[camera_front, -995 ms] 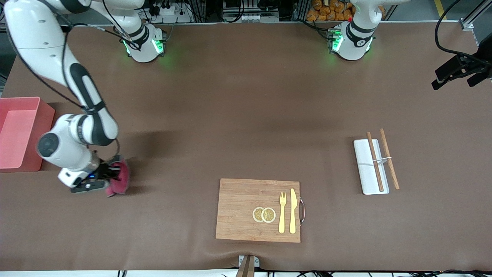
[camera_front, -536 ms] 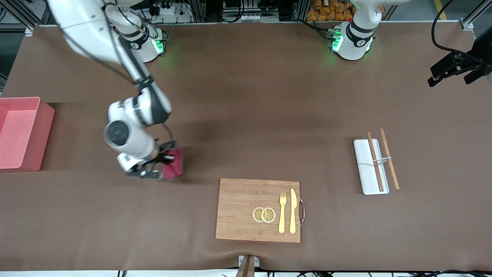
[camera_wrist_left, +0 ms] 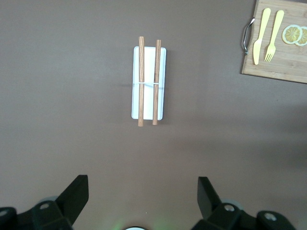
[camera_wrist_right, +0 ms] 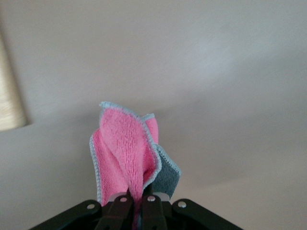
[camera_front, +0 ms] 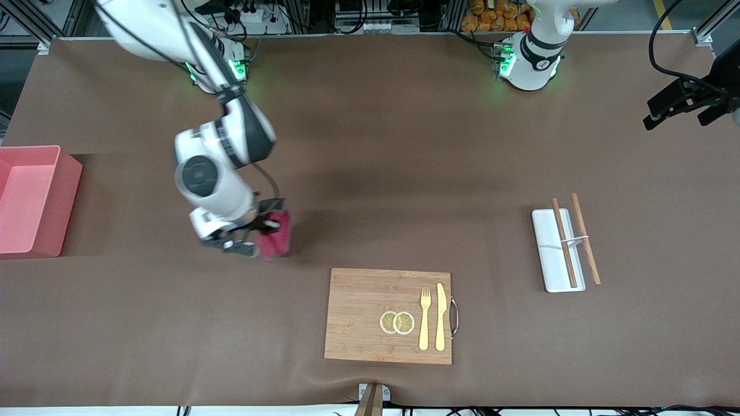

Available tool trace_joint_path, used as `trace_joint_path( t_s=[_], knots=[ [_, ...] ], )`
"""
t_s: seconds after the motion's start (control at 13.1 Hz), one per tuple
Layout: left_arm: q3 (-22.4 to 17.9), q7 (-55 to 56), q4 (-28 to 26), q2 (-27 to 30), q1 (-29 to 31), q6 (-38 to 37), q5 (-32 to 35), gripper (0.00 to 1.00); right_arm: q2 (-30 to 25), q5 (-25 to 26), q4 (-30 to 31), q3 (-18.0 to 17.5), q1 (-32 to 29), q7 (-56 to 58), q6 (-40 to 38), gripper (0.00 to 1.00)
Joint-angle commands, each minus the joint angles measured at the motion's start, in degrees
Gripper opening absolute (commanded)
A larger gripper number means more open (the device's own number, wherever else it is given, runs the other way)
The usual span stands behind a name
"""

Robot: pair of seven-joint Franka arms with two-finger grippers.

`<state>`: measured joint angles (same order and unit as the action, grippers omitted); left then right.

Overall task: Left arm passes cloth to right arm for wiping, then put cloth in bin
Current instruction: 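Move the cloth into the pink bin and open the right gripper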

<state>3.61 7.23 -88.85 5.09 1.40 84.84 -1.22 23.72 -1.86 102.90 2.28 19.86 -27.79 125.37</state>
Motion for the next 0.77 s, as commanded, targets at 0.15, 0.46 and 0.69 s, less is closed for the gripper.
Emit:
trace_joint_path(
  t_s=[0.15, 0.46, 0.69],
  knots=[
    [-0.1, -0.8, 0.0, -0.2, -0.3, -0.3, 1.3, 1.00, -3.9, 0.9, 0.5, -0.7, -18.2, 28.9, -3.7, 0.00],
    [-0.1, -0.8, 0.6, -1.4, -0.5, 0.9, 1.3, 1.00, -5.1, 0.8, -4.4, -0.7, -33.7, 54.0, -10.5, 0.00],
    [-0.1, -0.8, 0.6, -1.5, -0.5, 1.2, 1.3, 1.00, -3.6, 1.2, -11.4, -0.6, -43.6, 69.3, -13.3, 0.00]
  ],
)
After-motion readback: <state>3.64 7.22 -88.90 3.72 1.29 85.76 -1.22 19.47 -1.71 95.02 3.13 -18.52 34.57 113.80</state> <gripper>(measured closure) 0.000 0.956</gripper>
